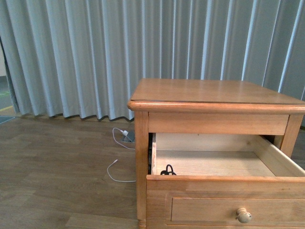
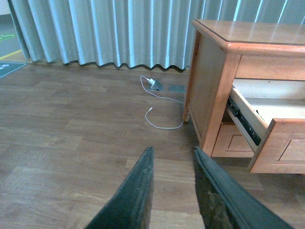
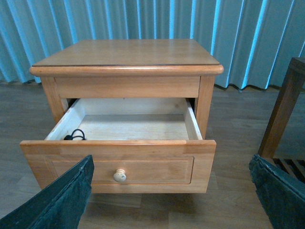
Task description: Put charger into drawer
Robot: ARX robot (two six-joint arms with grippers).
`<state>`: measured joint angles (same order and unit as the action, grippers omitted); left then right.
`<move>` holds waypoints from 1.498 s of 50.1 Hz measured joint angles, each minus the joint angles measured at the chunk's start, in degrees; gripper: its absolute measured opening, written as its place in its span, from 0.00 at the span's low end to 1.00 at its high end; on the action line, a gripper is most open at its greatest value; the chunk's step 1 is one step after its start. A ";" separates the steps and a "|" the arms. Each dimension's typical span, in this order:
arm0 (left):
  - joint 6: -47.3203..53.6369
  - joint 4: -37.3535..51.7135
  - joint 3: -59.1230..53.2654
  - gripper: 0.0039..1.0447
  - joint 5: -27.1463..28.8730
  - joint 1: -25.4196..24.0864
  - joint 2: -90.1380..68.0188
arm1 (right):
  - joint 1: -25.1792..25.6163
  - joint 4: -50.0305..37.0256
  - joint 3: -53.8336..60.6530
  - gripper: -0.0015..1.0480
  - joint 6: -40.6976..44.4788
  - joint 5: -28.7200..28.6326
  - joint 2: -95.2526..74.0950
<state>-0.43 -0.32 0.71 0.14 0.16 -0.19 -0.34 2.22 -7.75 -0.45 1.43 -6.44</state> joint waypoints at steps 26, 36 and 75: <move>0.13 0.00 0.00 0.95 0.02 0.00 0.00 | -12.35 -9.68 -4.28 0.92 -4.57 8.04 -35.60; 0.13 0.00 0.00 0.95 0.00 0.00 0.00 | -14.53 -20.35 -8.37 0.92 -7.87 9.07 -53.57; 0.15 0.00 0.00 0.95 0.02 0.00 0.00 | -15.43 -32.59 -34.56 0.92 -9.81 14.84 -99.41</move>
<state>-0.27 -0.32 0.71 0.16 0.16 -0.19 -15.77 -30.37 -42.30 -10.26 16.27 -105.84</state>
